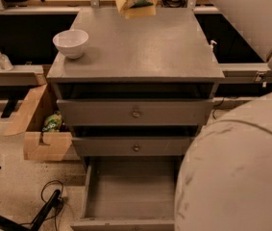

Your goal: Place sponge into bottom drawer

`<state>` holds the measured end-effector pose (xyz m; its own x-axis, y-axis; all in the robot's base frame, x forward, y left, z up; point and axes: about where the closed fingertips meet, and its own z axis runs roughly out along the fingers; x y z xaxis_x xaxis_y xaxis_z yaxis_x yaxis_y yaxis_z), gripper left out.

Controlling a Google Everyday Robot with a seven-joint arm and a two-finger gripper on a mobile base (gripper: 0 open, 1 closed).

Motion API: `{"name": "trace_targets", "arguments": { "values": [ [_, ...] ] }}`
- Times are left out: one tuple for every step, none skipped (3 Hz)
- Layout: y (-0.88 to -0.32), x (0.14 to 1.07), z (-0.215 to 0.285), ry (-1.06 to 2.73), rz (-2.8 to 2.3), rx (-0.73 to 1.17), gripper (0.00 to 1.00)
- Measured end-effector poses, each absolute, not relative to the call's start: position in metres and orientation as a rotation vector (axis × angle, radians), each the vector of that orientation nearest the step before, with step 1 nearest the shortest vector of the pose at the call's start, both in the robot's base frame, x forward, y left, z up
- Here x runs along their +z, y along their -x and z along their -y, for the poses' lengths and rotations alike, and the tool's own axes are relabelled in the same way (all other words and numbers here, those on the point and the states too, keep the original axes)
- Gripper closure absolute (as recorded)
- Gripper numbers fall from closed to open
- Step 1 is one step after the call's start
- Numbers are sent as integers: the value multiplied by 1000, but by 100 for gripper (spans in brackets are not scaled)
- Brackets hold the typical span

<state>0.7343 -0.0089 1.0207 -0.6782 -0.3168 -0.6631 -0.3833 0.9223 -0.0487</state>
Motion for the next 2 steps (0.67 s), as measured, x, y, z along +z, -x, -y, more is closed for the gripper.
{"name": "trace_targets", "arguments": {
  "values": [
    [-734,1021,9,495,-2367,122,100],
    [-725,1011,10,466,-2388,186,100]
  ]
}}
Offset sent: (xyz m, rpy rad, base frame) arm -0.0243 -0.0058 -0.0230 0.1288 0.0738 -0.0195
